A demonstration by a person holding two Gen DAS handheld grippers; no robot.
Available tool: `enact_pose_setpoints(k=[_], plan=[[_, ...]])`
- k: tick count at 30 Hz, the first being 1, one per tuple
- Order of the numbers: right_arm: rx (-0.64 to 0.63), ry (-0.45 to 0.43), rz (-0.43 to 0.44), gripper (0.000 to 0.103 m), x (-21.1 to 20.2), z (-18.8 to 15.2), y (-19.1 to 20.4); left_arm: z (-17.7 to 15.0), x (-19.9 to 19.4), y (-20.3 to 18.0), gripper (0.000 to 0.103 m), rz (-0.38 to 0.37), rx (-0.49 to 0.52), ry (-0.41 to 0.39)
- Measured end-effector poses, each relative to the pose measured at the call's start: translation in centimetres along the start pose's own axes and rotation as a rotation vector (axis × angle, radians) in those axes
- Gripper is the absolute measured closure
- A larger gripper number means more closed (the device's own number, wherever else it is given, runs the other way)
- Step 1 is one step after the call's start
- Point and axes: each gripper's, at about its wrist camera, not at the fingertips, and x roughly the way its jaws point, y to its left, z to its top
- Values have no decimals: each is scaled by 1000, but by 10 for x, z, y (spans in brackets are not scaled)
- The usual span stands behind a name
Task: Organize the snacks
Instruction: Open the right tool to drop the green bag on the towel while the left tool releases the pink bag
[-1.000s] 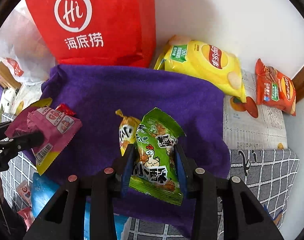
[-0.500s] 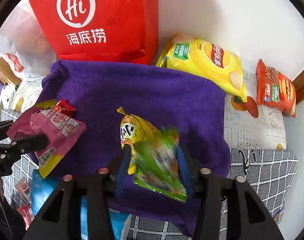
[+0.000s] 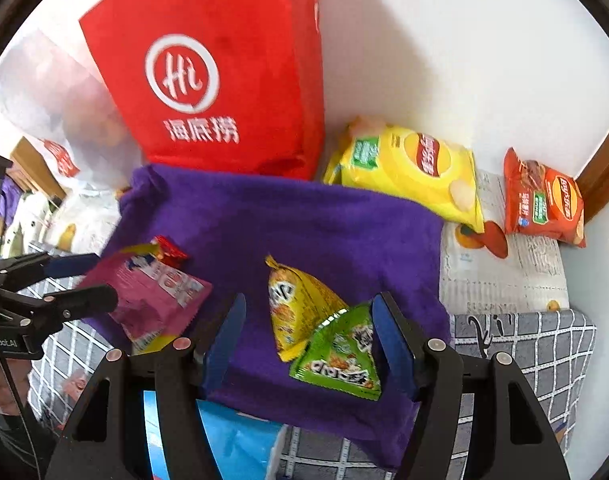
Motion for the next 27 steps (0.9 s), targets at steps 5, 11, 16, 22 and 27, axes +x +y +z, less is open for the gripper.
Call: enact_pose_setpoints(k=[5, 11, 16, 22, 27], plan=[[-19, -20, 2, 37, -6, 0, 8, 1, -9, -1, 29, -22, 1, -7], [-31, -27, -3, 37, -8, 0, 10, 1, -9, -3, 29, -32, 2, 0], [-29, -29, -7, 37, -9, 0, 10, 1, -9, -3, 29, -34, 0, 0], [-31, -24, -16, 37, -7, 0, 10, 1, -11, -2, 29, -41, -4, 0], [-23, -32, -16, 37, -10, 0, 9, 1, -15, -2, 29, -46, -7, -9]])
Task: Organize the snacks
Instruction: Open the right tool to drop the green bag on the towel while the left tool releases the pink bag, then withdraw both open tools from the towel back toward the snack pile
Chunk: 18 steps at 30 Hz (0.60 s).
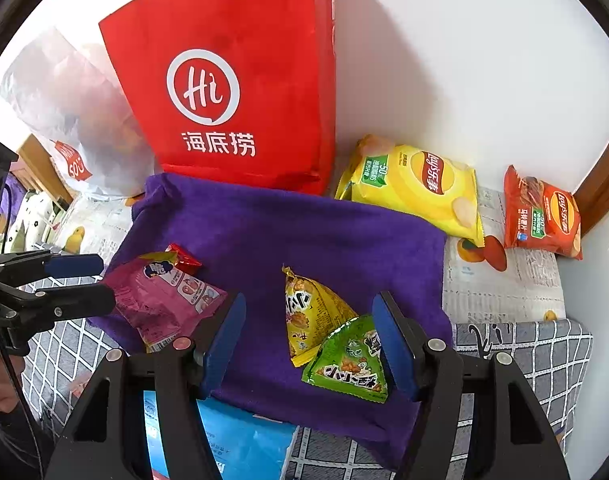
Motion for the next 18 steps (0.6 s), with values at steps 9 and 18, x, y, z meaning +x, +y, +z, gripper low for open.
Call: enact_pose_setpoints(k=[9, 18], plan=[[11, -66, -9, 37, -24, -8, 4, -2, -17, -3, 29, 1, 1, -36], [74, -171, -3, 37, -59, -47, 9, -10, -47, -21, 29, 13, 44, -121]])
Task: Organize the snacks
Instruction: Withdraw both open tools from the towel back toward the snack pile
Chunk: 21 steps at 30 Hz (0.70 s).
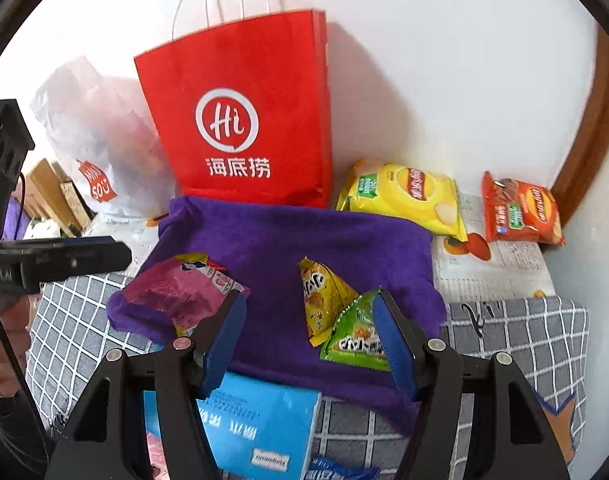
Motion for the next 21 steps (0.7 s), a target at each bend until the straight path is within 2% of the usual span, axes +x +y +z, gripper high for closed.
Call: enact_pose_setpoints(k=[3, 8, 16, 21], plan=[[6, -38, -2, 37, -14, -12, 1, -4, -12, -3, 29, 7, -1, -30], [-45, -105, -52, 37, -29, -30, 8, -19, -30, 2, 29, 37, -5, -67], [-9, -64, -29, 37, -34, -56, 12, -53, -56, 15, 29, 65, -19, -113], [40, -49, -60, 37, -37, -73, 10, -78, -63, 19, 29, 91, -20, -113]])
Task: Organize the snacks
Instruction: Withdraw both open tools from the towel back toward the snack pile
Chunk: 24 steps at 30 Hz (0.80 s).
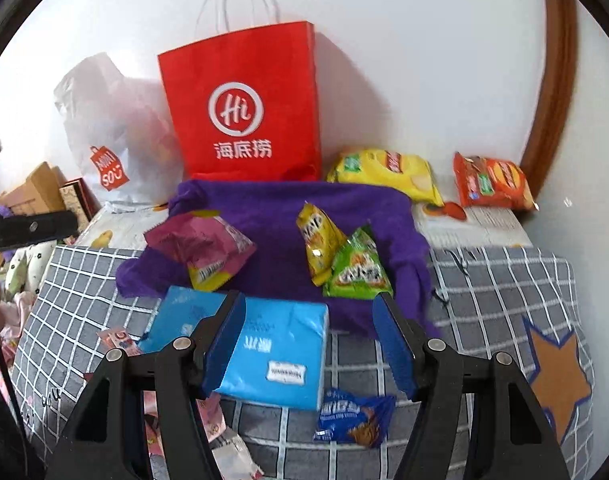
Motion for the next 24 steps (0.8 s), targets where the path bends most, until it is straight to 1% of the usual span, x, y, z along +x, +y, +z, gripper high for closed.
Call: enact_pose_setpoints(k=[3, 5, 7, 14, 15, 18, 22, 24], plan=[[28, 32, 32, 37, -1, -9, -2, -17, -3, 3, 29, 33, 14, 10], [52, 79, 75, 37, 0, -16, -1, -27, -5, 7, 29, 54, 7, 13], [63, 100, 105, 37, -2, -24, 1, -36, -5, 13, 29, 66, -9, 25], [21, 138, 183, 37, -11, -60, 17, -65, 2, 24, 29, 69, -58, 92], [-1, 140, 173, 37, -12, -65, 20, -67, 2, 24, 29, 66, -61, 96], [-42, 135, 86, 37, -12, -77, 19, -77, 3, 24, 29, 60, -66, 105], [6, 139, 7, 37, -2, -86, -6, -87, 4, 24, 29, 69, -61, 101], [42, 135, -2, 37, 7, -88, -21, -93, 6, 26, 29, 68, -67, 100]])
